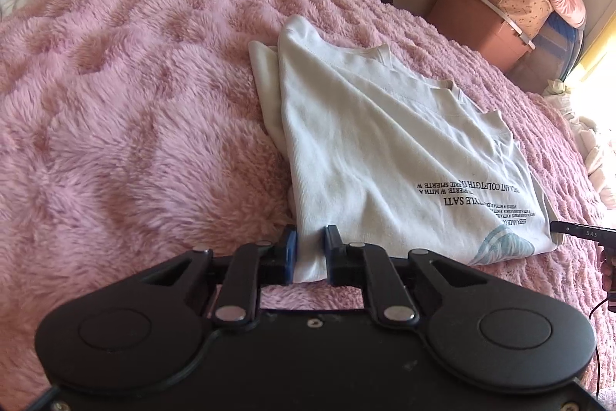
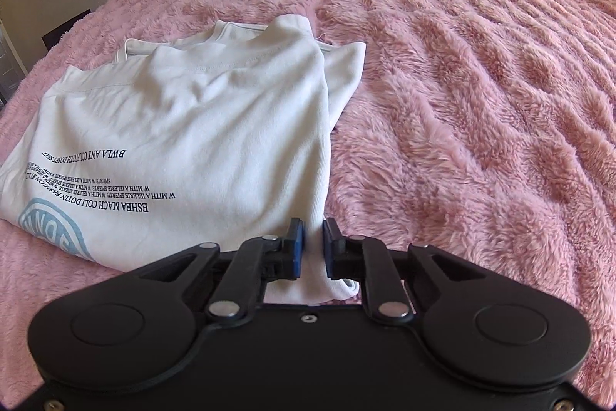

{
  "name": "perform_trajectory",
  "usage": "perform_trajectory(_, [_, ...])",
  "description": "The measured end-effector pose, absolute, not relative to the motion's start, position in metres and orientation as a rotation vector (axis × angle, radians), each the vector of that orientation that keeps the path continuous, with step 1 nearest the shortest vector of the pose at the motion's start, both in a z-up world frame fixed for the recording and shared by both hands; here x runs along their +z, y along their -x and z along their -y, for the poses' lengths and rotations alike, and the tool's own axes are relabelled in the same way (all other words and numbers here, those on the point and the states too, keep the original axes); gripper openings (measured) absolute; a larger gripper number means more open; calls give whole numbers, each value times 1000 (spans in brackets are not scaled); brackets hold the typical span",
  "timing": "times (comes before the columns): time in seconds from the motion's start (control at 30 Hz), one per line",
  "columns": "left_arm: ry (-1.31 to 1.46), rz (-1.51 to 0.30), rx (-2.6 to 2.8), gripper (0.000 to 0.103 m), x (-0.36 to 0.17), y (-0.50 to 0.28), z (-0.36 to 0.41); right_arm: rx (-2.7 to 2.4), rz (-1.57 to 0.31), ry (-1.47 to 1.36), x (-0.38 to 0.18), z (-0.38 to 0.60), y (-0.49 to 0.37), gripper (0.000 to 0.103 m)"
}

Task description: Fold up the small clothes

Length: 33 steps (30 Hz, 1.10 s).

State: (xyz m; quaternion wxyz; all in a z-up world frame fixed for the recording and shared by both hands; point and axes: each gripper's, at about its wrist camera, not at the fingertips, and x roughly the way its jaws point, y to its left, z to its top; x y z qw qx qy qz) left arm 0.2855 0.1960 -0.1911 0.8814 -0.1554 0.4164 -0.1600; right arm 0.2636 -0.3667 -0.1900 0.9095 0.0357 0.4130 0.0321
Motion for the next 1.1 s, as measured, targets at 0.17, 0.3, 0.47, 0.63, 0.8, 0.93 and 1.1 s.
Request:
perform_trajectory(0.17, [295,-836,-339,18,-183,-285,-193,72,-857,-40,-188,362,-263,15])
perform_trajectory(0.3, [266,-850,-363,18,-182,-293,-184,76,-856,-49,-187,361,-264,15])
perform_trajectory(0.47, [303,-897,-362,0,-189,-302,-182,85,-872,-51,-189,362,-267,14])
perform_trajectory(0.63, [400,-855,-373,0,-180,-286,-197,67,-869,-120,-188,369,-268,9])
perform_trajectory(0.8, [359,-923,-346,0,-185,-271,-213,66,-853,-129,-183,375,-261,9])
perform_trajectory(0.93, [334,-986,-324,1,-210,-279,-207,50,-877,-124,-193,376,-263,9])
perform_trajectory(1.1, [295,-990,-279,19,-203,-280,-202,30,-897,-118,-200,376,-265,10])
